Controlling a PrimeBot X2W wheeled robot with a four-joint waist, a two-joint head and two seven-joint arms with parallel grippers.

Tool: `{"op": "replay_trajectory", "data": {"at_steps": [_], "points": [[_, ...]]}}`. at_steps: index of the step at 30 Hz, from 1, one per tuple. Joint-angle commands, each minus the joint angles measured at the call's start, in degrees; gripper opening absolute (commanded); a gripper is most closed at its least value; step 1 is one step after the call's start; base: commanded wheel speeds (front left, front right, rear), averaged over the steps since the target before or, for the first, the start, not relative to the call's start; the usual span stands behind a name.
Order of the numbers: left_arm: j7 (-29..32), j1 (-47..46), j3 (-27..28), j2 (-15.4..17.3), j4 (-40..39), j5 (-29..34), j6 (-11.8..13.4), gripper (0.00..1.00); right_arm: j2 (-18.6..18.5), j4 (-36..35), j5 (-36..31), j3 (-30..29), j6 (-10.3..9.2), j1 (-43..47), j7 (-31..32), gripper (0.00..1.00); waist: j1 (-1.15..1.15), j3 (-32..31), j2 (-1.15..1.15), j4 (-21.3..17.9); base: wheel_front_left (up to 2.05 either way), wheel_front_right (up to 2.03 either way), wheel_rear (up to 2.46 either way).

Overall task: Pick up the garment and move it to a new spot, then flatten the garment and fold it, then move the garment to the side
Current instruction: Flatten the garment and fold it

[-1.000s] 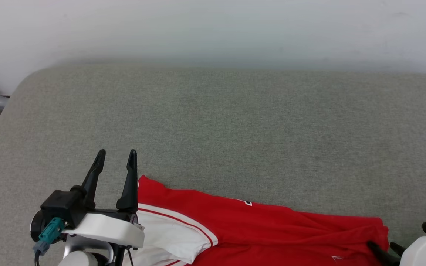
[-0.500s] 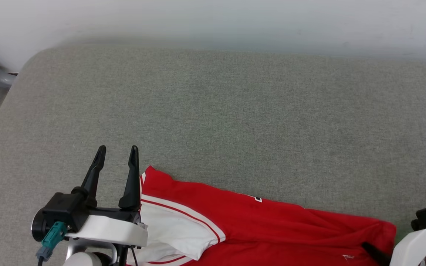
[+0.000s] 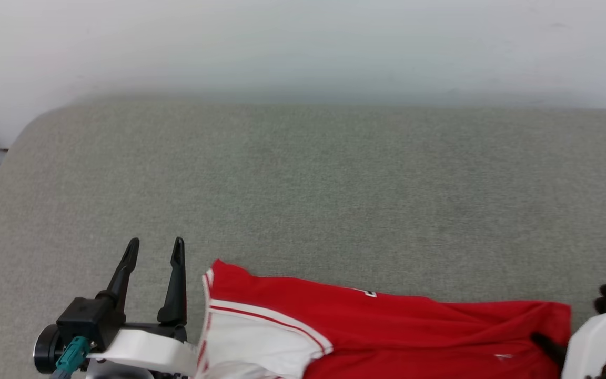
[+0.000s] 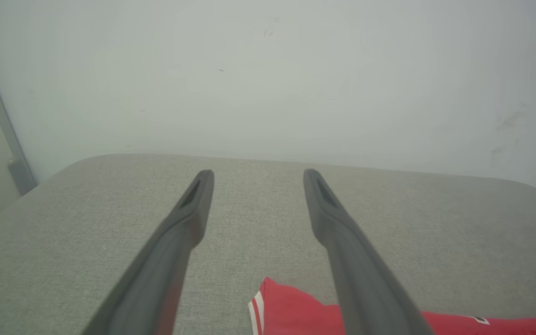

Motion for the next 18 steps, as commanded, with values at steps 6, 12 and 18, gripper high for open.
{"op": "replay_trajectory", "data": {"at_steps": [6,12,18], "points": [[0.87,1.89,0.49,0.99,-0.57,-0.18,1.0,1.0,-1.23,-1.06,-1.78,-8.54,-0.08,0.97,2.64,0.0,0.0,-2.56,0.0,-2.28,0.0,0.0,0.0],[1.43,2.83,-0.06,1.52,-0.84,0.32,1.55,1.0,0.98,-1.17,0.53,-15.02,-0.06,1.08,5.75,0.0,0.0,-3.81,0.0,-2.9,0.0,0.0,0.0],[1.82,2.57,-0.62,1.81,-1.06,0.54,1.64,1.0,8.67,-3.75,14.02,-16.76,-0.06,-0.86,12.95,0.0,0.0,-3.99,0.0,-2.62,0.0,0.0,0.0]]}}
